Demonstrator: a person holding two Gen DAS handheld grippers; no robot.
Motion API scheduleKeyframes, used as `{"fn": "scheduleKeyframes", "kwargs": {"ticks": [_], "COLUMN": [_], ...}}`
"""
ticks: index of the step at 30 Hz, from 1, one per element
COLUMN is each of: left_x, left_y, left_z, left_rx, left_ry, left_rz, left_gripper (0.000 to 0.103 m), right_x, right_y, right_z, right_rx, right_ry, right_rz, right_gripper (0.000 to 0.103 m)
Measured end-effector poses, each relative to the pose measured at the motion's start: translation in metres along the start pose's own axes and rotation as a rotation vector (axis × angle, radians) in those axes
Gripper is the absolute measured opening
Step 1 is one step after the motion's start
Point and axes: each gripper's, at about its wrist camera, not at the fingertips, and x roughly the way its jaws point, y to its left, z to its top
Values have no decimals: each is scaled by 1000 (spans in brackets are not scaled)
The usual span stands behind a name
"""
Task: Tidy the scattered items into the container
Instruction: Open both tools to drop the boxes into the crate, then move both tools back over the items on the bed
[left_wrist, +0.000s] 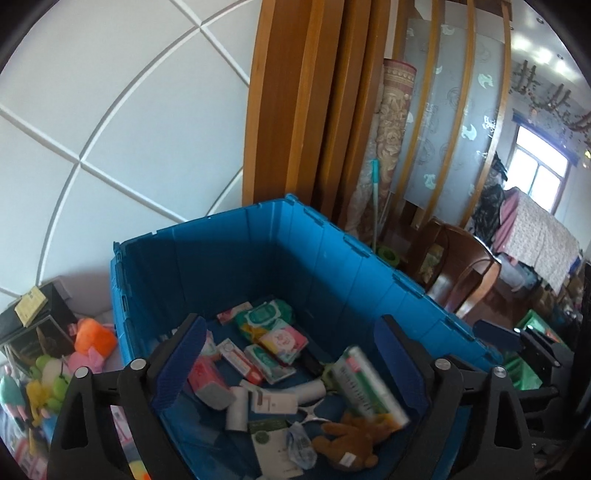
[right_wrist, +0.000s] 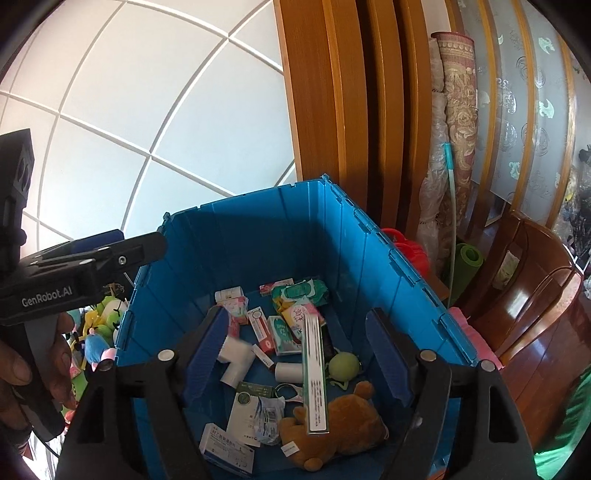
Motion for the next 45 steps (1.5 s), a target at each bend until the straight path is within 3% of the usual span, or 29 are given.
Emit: {"fn": "scheduleKeyframes", "kwargs": {"ticks": [9,16,28,41,45], "left_x": [-17,-50,-179,-328,-371], "left_y": [20,56,161,232,247], "left_z": [-12,-40,-147,-265,-296], "left_rx": [-52,-128,-366,-400,-412], "left_ry": [-4,-11,-68,-30,-30], "left_rz": [17,55,204,483,506], "left_gripper": [102,102,102,103,103], "right_x": [-3,-14,-52,-129,-153], "right_y": [4,42,177,327,358], "right_z": [-8,-17,-56,-146,-178], "right_rx": [5,-37,-182,-306,-321], "right_ry": [6,-5,-14,27,42], "right_rz": [22,92,233,340,351], "right_gripper": [76,79,81,81,81]}}
